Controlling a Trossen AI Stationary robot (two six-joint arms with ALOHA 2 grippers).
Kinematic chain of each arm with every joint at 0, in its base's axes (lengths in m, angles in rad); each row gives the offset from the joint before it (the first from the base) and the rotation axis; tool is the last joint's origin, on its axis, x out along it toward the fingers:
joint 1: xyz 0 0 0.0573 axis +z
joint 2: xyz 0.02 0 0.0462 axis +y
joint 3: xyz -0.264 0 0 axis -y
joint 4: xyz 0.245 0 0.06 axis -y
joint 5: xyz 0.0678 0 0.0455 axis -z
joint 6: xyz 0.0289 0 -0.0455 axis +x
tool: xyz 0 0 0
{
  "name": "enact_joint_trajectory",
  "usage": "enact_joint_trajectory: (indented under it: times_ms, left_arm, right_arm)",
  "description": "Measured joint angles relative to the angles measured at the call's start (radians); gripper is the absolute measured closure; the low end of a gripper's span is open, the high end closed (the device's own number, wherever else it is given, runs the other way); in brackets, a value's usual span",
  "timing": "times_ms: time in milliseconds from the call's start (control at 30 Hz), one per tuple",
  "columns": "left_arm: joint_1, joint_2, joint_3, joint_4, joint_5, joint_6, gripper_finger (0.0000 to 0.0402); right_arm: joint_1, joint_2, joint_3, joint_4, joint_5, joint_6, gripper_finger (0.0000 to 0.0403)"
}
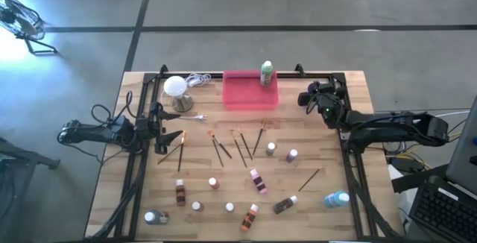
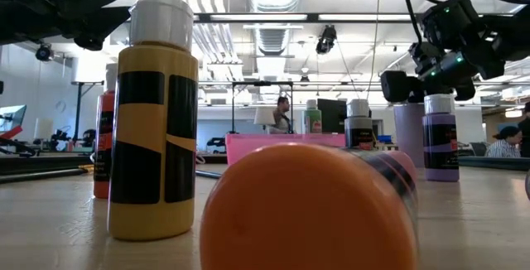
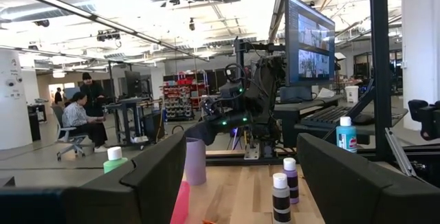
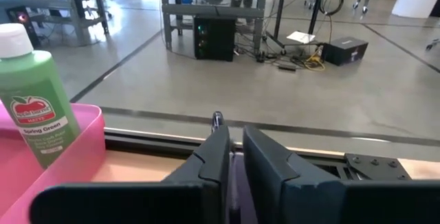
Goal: Pick & Place Paint Supplies
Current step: Put the black silver paint brush into the violet cup, then put the black gold paint brush into the violet cup
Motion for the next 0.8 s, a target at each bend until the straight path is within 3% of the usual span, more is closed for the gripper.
enact_joint_trajectory:
  times_ms: [233,400,800]
  left_arm:
    - [0.000,0.000,0.000,0.000,-0.001,0.000,0.0119]
    - [0.000,0.000,0.000,0.000,-0.002,0.000,0.0119]
    - [0.000,0.000,0.000,0.000,-0.030,0.000,0.0119]
  right_arm:
    - [0.000,-0.002,0.016,0.000,0.000,-0.020,0.0300]
    - [0.000,-0.016,0.086,0.001,0.002,-0.127,0.0265]
    - [0.001,-0.015,0.365,-0.014,-0.008,-0.385,0.0233]
